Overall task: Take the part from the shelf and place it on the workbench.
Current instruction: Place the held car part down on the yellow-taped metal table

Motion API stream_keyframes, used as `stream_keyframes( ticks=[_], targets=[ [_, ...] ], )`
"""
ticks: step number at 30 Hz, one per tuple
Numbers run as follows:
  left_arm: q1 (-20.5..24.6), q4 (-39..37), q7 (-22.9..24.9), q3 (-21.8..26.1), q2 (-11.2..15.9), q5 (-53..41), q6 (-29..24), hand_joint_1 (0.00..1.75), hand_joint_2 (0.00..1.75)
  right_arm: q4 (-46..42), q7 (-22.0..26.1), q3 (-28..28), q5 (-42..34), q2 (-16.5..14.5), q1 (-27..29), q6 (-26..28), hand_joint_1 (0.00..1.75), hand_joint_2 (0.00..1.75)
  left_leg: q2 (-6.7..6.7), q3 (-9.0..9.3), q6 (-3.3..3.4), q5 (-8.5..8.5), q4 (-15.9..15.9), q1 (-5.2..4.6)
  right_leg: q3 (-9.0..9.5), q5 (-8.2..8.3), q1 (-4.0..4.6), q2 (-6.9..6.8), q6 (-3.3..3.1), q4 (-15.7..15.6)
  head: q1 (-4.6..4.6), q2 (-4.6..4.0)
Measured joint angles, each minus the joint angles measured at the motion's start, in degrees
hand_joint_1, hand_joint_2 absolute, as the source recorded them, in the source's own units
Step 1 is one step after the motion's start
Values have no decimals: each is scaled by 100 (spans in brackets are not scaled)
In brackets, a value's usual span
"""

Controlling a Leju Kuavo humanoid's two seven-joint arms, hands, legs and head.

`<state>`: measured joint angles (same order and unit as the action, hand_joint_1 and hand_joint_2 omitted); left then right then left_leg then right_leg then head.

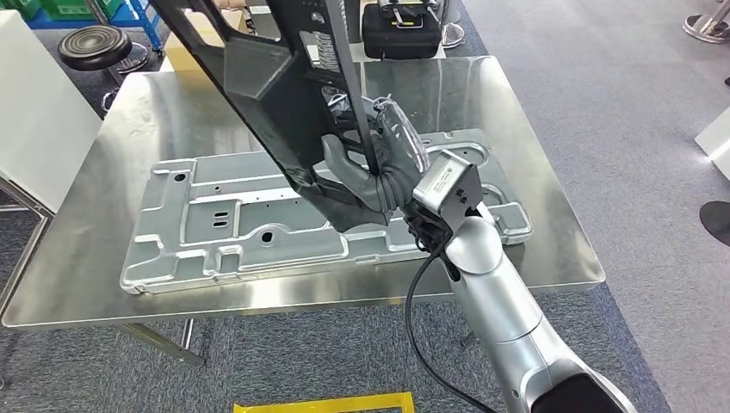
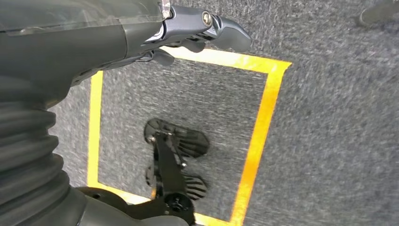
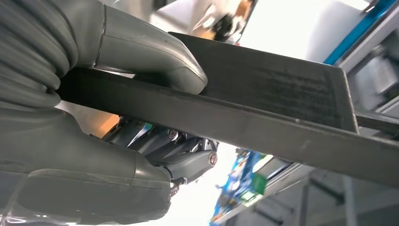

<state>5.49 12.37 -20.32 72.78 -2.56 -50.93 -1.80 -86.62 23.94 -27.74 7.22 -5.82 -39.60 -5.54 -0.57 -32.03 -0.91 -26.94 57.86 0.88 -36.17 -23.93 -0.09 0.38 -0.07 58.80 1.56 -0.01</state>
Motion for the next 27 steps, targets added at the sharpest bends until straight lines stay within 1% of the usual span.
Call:
stream_keyframes(
  ticks=[2,3,4,5,6,7,8,9,10,11,12,13,14,15,16,17,18,19,20,21,22,23,24,25,26,27],
  targets=[
    [4,0,12,0,3,2,-5,0,175,15,-74,44,283,17,-27,90,175,175,6,16,-70,-21,-22,7,15,-8,-2,14,-50,-46,0,1],
    [6,0,10,0,4,3,-3,0,175,32,-147,60,513,26,-48,166,175,175,13,17,-100,-58,11,10,40,-11,-14,16,-82,-69,2,1],
    [9,0,2,0,7,5,1,0,175,56,-242,67,785,34,-81,248,175,175,19,-26,-123,-141,139,10,69,-12,-29,14,-111,-95,6,1],
    [11,0,-10,0,12,6,4,0,175,108,-379,68,1169,47,-127,360,175,175,23,-143,-144,-278,401,13,95,-17,-38,11,-135,-114,9,1],
    [10,0,-24,0,17,7,7,0,175,190,-555,64,1637,66,-181,494,175,175,26,-330,-159,-447,779,14,108,-28,-33,8,-155,-116,11,1],
    [6,0,-38,0,24,7,6,0,175,302,-737,60,2155,90,-240,618,175,175,26,-553,-170,-602,1192,14,114,-37,-25,7,-168,-115,12,1],
    [2,0,-52,0,30,5,5,0,175,459,-943,52,2731,122,-294,735,175,175,26,-750,-175,-686,1519,14,121,-45,-16,7,-176,-115,11,1],
    [-4,0,-65,0,33,-2,6,0,175,634,-1136,43,3264,154,-345,818,175,175,26,-860,-171,-657,1651,14,129,-52,-7,8,-179,-113,11,1],
    [-8,0,-76,0,35,-11,9,0,175,824,-1312,26,3739,184,-405,861,175,175,26,-855,-157,-510,1542,14,139,-61,1,10,-180,-112,12,1],
    [-9,0,-84,0,38,-27,14,0,175,1040,-1472,-4,4177,213,-480,879,175,175,26,-743,-134,-276,1216,12,155,-71,9,14,-178,-110,11,0],
    [-8,0,-89,0,46,-45,19,0,175,1265,-1593,-45,4559,238,-572,886,175,175,27,-576,-98,-38,784,6,168,-83,14,18,-172,-109,10,0],
    [-4,0,-93,-1,54,-61,24,0,175,1509,-1684,-94,4900,257,-678,898,175,175,29,-414,-59,135,395,-9,173,-92,27,23,-159,-103,8,0],
    [3,0,-95,-1,61,-79,28,0,175,1768,-1743,-149,5196,273,-787,919,175,175,29,-301,-24,231,130,-25,169,-96,34,27,-138,-100,7,0],
    [8,0,-97,-2,67,-93,33,0,175,2036,-1775,-201,5455,282,-886,941,175,175,28,-251,4,250,5,-44,160,-97,35,28,-112,-98,6,1],
    [10,0,-98,-4,70,-105,44,0,175,2316,-1786,-264,5674,287,-979,950,175,175,25,-240,23,239,-18,-58,153,-95,37,27,-81,-100,6,0],
    [10,0,-99,-6,73,-119,60,0,175,2591,-1779,-336,5861,290,-1068,946,175,175,22,-231,46,247,-40,-49,150,-98,37,24,-50,-105,6,0],
    [10,0,-103,-8,74,-132,81,0,175,2871,-1759,-418,6034,290,-1150,936,175,175,21,-214,71,262,-73,-38,144,-123,37,19,-19,-81,3,0],
    [13,0,-107,-9,75,-147,102,0,175,3136,-1729,-504,6178,288,-1238,928,175,175,23,-196,100,277,-105,-22,97,-196,35,14,10,26,-5,0],
    [20,0,-112,-11,75,-164,121,0,175,3402,-1688,-596,6300,280,-1320,925,175,175,25,-178,125,289,-133,-6,-7,-317,30,10,37,248,-14,0],
    [26,0,-121,-13,75,-181,142,0,175,3669,-1646,-691,6415,272,-1384,928,175,175,26,-171,141,289,-139,-7,-169,-474,12,6,61,583,-22,0],
    [31,0,-132,-15,75,-196,160,0,175,3922,-1605,-789,6515,259,-1429,938,175,175,26,-170,155,282,-134,-8,-376,-634,-5,3,81,985,-30,-1],
    [33,0,-147,-19,75,-212,183,0,175,4188,-1565,-903,6616,245,-1450,961,175,175,22,-168,161,273,-126,-8,-566,-729,-24,0,101,1326,-31,-1],
    [32,0,-166,-26,74,-227,205,0,175,4429,-1535,-1015,6705,232,-1454,999,175,175,17,-164,162,261,-116,-8,-686,-731,-44,-2,117,1505,-32,0],
    [29,0,-185,-36,72,-242,221,0,175,4647,-1510,-1124,6784,217,-1451,1070,175,175,9,-159,157,244,-102,-7,-701,-623,-63,-5,127,1459,-33,0],
    [24,0,-200,-48,69,-258,233,0,175,4843,-1487,-1227,6854,196,-1451,1170,175,175,2,-152,142,222,-81,-5,-605,-424,-81,-9,132,1187,-34,1],
    [22,0,-210,-61,66,-271,237,0,175,5003,-1470,-1314,6915,170,-1458,1285,175,175,-2,-144,121,192,-54,-4,-439,-207,-94,-16,129,780,-34,1]
  ],
)
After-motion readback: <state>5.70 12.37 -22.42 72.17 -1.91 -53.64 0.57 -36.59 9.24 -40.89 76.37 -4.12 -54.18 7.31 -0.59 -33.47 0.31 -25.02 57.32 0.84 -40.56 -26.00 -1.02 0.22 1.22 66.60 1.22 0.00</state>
